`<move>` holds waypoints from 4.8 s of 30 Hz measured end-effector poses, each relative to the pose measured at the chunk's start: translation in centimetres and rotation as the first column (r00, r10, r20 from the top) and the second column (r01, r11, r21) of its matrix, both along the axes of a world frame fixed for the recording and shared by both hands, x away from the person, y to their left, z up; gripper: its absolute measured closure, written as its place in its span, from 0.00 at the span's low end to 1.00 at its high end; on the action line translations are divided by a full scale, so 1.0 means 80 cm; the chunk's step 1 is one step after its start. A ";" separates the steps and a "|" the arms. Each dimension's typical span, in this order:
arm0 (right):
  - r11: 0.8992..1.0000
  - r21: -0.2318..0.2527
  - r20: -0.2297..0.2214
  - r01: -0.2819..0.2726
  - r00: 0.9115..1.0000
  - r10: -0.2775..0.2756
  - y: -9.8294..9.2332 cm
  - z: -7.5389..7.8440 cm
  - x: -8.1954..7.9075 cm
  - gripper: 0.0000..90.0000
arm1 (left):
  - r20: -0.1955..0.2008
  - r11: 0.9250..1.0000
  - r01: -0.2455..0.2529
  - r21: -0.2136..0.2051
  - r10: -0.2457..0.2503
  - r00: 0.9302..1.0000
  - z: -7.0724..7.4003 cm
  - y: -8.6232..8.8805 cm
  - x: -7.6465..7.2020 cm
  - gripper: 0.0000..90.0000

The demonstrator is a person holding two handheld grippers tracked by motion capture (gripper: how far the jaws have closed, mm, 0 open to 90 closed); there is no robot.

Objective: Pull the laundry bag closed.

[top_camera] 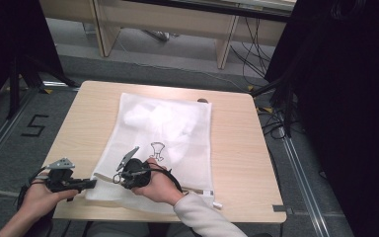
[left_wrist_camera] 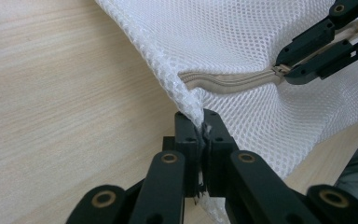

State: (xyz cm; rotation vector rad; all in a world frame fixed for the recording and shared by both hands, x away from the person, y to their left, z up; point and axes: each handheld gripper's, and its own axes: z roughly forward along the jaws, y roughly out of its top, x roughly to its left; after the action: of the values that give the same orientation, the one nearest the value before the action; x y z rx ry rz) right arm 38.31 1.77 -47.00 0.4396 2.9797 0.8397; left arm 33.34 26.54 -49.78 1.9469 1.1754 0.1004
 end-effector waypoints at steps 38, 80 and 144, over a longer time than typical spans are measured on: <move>1.000 -0.008 -0.008 0.024 1.000 -0.025 -0.034 0.002 -0.002 0.92 | -0.011 1.000 0.001 -0.011 -0.001 1.000 -0.001 0.001 0.001 0.96; 0.999 0.010 -0.033 0.034 0.999 -0.034 -0.068 0.006 -0.002 0.92 | 0.000 1.000 -0.012 0.000 0.012 1.000 -0.004 0.000 0.000 0.96; 0.997 0.006 -0.051 0.080 0.996 -0.079 -0.104 0.012 -0.005 0.92 | -0.022 1.000 0.006 0.022 -0.006 1.000 -0.004 0.002 0.001 0.96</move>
State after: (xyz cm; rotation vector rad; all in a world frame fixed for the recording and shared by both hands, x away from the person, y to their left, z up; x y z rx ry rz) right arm 37.89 -6.57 -46.00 0.5842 2.9820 0.8468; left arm 33.43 26.67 -50.06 1.9751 1.1872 0.0899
